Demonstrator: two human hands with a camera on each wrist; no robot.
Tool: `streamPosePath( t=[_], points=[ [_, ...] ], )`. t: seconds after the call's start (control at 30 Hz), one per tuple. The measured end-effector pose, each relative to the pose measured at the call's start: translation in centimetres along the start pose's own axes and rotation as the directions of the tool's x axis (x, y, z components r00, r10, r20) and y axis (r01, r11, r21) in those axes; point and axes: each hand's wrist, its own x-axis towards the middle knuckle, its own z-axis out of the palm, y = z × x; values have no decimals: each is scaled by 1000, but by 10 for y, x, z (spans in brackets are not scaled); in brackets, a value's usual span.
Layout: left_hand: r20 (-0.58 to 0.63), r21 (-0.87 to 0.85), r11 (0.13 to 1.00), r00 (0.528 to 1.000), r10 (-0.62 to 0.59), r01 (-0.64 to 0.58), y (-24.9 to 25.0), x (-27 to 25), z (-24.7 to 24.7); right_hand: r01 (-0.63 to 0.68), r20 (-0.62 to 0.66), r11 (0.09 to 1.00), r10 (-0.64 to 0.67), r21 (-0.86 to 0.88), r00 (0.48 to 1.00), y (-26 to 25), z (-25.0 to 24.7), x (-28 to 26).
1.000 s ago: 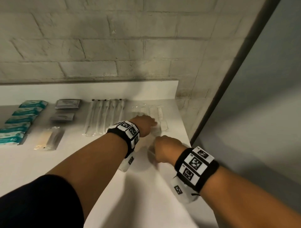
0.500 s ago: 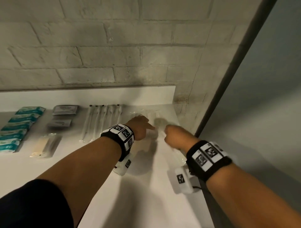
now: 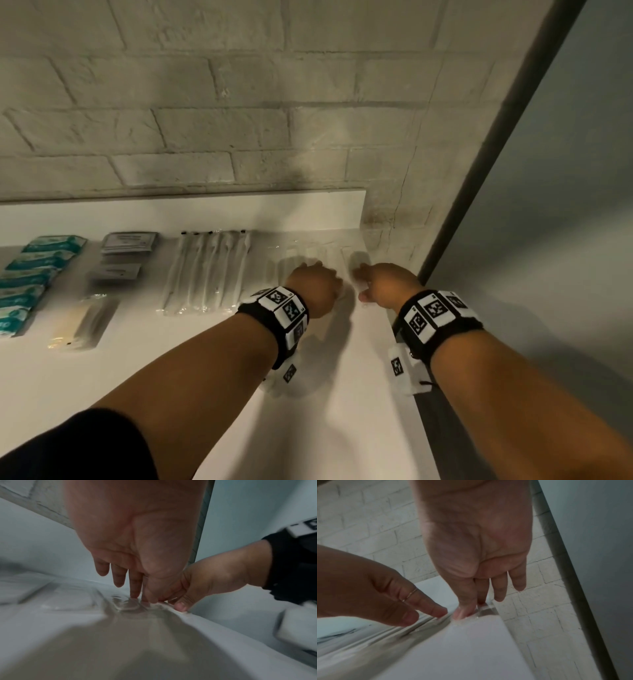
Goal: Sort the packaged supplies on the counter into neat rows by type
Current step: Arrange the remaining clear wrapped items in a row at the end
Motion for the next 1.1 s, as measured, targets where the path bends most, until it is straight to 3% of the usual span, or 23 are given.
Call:
streamPosePath(
  t=[0.1,0.2,0.4,0.53,0.8,0.97,1.1],
  points=[
    [-80,2,1000,996,27,-27,1,-1,2,-42,-21,999,42,-19,999,-3,-3,10],
    [-82,-30,999,996,20,-23,1,-1,4,-82,-28,996,81,-17,996,-6,-1,16],
    [-175,-140,989,982,-67,43,-1,3,9,-65,-87,998,66,14,994,0,3,16],
    [-129,-76,996,990,-52,42,-1,7,9,-48,-64,999,48,-2,997,1,5,14],
    [-146,-123,992,988,-55,37,1,4,7,-29,-55,1000,29,6,998,0,4,11],
    [-200,-159,978,966,-166,135,-2,-6,10,128,-82,989,-134,-79,988,-10,1,-1],
    [-110,-121,978,977,-183,169,-4,-14,12,186,-27,974,-191,-133,981,-27,-1,-7]
  ],
)
